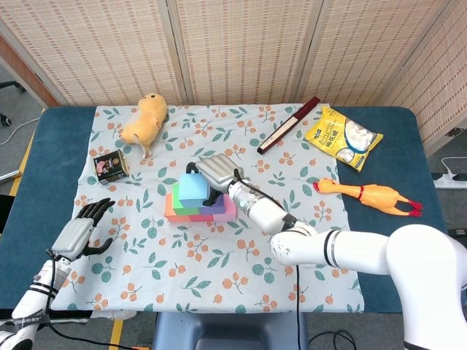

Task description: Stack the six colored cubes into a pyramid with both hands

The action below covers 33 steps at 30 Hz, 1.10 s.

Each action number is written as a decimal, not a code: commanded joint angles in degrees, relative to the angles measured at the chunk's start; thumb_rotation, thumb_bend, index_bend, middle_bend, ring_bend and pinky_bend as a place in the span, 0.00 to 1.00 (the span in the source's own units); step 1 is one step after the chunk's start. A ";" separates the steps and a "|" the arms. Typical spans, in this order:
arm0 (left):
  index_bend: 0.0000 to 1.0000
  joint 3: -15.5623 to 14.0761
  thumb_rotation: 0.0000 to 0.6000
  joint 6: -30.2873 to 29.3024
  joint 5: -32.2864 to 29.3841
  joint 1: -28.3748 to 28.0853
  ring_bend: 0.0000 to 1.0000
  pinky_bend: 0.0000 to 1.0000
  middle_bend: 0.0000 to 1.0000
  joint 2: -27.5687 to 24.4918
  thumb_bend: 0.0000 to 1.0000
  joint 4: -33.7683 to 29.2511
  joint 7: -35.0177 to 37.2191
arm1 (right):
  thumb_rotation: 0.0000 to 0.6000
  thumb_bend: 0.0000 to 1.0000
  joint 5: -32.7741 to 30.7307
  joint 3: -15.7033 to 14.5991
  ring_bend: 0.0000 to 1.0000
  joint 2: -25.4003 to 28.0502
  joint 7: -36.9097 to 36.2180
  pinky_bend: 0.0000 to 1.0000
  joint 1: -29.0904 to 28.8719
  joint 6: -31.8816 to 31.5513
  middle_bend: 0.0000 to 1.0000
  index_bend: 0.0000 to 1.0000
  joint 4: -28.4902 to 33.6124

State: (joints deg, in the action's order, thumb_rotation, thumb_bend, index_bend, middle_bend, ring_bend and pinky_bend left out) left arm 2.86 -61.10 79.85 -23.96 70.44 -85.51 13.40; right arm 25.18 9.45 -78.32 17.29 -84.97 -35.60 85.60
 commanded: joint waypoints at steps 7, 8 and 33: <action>0.02 -0.07 1.00 0.06 0.14 -0.02 0.00 0.01 0.00 0.24 0.40 0.42 0.28 | 1.00 0.12 -1.59 -0.28 0.29 0.01 0.39 0.36 -0.39 -0.64 0.42 0.26 0.39; 0.02 -0.09 1.00 0.08 0.19 -0.03 0.00 0.01 0.00 0.27 0.40 0.45 0.32 | 1.00 0.12 -1.66 -0.34 0.29 -0.01 0.49 0.36 -0.44 -0.68 0.42 0.26 0.40; 0.02 -0.38 1.00 0.39 0.62 -0.15 0.00 0.01 0.00 0.75 0.40 1.49 1.33 | 1.00 0.12 -3.14 -0.48 0.29 -0.80 1.21 0.35 -0.91 -0.88 0.42 0.25 -0.48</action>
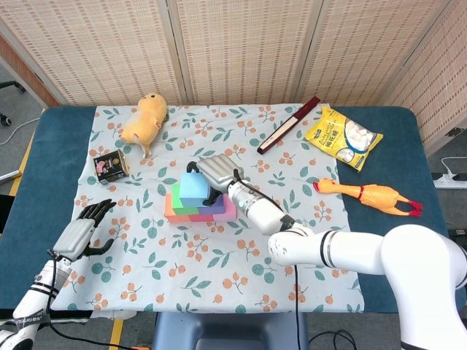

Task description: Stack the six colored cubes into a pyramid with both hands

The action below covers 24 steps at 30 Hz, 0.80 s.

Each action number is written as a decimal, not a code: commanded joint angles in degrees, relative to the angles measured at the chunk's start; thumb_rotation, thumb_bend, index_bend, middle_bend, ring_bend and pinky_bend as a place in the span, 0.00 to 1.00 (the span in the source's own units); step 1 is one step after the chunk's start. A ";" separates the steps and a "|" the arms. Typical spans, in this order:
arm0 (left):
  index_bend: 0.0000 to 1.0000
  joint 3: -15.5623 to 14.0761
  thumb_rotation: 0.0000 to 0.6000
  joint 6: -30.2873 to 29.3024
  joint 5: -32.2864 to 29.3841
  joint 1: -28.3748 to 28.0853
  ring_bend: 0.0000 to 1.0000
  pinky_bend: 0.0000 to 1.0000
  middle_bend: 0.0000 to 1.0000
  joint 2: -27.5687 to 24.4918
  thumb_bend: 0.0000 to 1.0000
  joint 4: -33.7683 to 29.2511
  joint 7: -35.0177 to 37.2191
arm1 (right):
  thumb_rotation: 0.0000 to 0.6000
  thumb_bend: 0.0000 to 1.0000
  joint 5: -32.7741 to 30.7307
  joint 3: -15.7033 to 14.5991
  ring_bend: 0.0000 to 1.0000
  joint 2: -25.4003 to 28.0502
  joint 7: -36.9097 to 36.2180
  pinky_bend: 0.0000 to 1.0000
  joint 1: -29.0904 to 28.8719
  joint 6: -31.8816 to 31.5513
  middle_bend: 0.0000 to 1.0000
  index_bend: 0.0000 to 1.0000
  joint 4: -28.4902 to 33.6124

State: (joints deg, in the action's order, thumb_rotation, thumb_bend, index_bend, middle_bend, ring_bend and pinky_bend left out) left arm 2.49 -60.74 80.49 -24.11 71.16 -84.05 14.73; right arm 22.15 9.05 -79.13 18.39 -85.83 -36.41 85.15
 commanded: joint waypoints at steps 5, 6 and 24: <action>0.02 0.04 1.00 -0.01 0.03 -0.04 0.00 0.01 0.00 0.13 0.40 0.18 0.18 | 1.00 0.12 -0.42 -0.20 0.29 -0.09 0.25 0.35 -0.10 -0.07 0.42 0.25 -0.13; 0.02 0.04 1.00 -0.04 0.06 -0.05 0.00 0.01 0.00 0.16 0.40 0.21 0.20 | 1.00 0.12 -0.48 -0.23 0.29 -0.13 0.32 0.35 -0.15 -0.02 0.42 0.24 -0.12; 0.02 0.15 1.00 -0.08 0.02 -0.15 0.00 0.01 0.00 0.26 0.40 0.19 0.06 | 1.00 0.12 0.26 -0.12 0.16 0.30 0.26 0.26 0.21 -0.18 0.30 0.00 0.42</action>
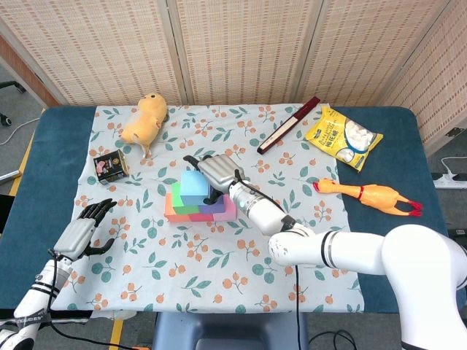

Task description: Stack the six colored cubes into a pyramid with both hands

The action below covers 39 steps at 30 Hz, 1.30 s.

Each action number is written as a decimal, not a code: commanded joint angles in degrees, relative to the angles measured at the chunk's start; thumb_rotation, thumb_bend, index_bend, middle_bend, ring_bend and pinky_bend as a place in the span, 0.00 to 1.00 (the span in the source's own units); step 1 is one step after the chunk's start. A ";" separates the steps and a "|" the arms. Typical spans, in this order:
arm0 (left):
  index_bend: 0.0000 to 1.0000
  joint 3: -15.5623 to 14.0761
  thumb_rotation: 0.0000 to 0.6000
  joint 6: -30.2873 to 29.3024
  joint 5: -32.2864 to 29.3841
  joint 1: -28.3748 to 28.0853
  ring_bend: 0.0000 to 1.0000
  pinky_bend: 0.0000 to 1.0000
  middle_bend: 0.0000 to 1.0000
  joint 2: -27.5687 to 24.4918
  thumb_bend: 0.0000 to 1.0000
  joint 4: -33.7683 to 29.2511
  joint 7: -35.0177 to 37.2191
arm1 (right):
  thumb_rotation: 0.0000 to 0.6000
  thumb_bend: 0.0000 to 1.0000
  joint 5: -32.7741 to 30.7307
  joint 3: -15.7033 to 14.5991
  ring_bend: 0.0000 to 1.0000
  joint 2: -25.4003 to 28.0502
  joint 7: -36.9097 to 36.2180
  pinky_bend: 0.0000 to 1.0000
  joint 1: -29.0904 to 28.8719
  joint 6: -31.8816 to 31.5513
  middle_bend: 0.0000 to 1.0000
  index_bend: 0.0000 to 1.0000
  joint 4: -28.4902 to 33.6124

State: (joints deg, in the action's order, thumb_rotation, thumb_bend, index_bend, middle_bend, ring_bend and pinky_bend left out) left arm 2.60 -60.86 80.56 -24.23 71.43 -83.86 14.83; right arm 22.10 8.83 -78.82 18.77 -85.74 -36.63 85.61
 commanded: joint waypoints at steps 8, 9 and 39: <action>0.02 0.13 1.00 0.03 -0.15 -0.11 0.00 0.01 0.00 -0.09 0.40 -0.22 -0.36 | 1.00 0.12 1.53 0.30 0.16 0.00 -0.50 0.26 0.52 0.31 0.29 0.03 -0.03; 0.02 0.15 1.00 -0.01 -0.18 -0.10 0.00 0.01 0.00 -0.09 0.40 -0.26 -0.36 | 1.00 0.12 1.67 0.38 0.16 0.06 -0.61 0.26 0.58 0.37 0.29 0.03 0.07; 0.02 0.13 1.00 0.23 -0.12 -0.39 0.00 0.01 0.00 0.26 0.40 -0.11 -0.65 | 1.00 0.10 2.68 -0.17 0.09 -0.04 -0.61 0.19 0.70 0.35 0.19 0.00 0.34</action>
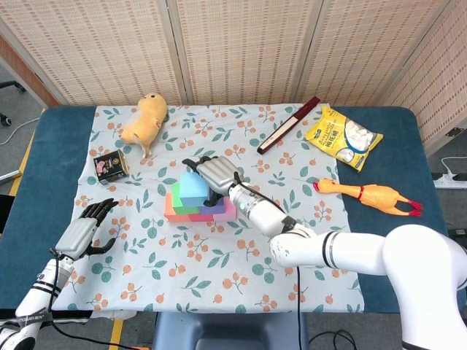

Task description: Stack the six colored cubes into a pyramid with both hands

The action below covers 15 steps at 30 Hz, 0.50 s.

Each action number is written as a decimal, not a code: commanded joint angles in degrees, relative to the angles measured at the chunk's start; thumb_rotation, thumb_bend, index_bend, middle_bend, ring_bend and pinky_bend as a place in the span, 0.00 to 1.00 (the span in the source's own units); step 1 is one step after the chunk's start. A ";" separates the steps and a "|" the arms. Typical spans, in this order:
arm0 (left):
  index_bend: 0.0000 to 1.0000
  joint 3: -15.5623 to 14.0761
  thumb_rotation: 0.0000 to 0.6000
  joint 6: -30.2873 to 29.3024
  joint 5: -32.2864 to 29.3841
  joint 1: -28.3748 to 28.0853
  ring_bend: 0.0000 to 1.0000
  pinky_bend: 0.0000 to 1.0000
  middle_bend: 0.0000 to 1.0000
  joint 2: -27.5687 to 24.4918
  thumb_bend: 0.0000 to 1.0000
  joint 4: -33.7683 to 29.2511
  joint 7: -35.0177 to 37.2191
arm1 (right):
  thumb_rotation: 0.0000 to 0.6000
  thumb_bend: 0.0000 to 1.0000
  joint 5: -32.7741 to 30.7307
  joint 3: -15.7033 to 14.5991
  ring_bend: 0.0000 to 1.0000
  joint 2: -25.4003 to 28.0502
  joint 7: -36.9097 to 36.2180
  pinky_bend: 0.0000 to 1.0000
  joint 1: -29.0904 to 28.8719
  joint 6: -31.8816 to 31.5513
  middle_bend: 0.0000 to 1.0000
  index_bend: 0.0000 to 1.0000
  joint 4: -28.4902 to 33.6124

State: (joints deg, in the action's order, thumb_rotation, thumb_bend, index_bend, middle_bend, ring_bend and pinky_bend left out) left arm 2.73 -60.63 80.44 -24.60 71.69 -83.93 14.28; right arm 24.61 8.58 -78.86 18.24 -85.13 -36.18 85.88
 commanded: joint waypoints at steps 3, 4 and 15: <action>0.02 0.01 1.00 0.10 -0.03 -0.10 0.00 0.01 0.00 0.00 0.40 -0.09 -0.31 | 1.00 0.09 0.44 0.10 0.09 0.01 -0.06 0.19 0.17 -0.28 0.18 0.00 0.20; 0.02 -0.01 1.00 0.14 -0.03 -0.13 0.00 0.01 0.00 -0.01 0.40 -0.09 -0.40 | 1.00 0.09 0.52 0.10 0.09 0.06 -0.05 0.19 0.22 -0.33 0.18 0.00 0.32; 0.02 0.20 1.00 0.14 0.29 -0.55 0.00 0.01 0.00 -0.55 0.40 -0.14 -0.78 | 1.00 0.09 2.34 0.39 0.08 4.40 -0.61 0.18 2.98 -4.25 0.15 0.00 6.63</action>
State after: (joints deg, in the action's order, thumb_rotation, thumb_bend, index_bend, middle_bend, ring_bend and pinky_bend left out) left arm 2.90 -60.42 80.66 -25.12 71.17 -84.13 13.47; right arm 26.20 8.75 -75.87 18.06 -83.19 -39.26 90.84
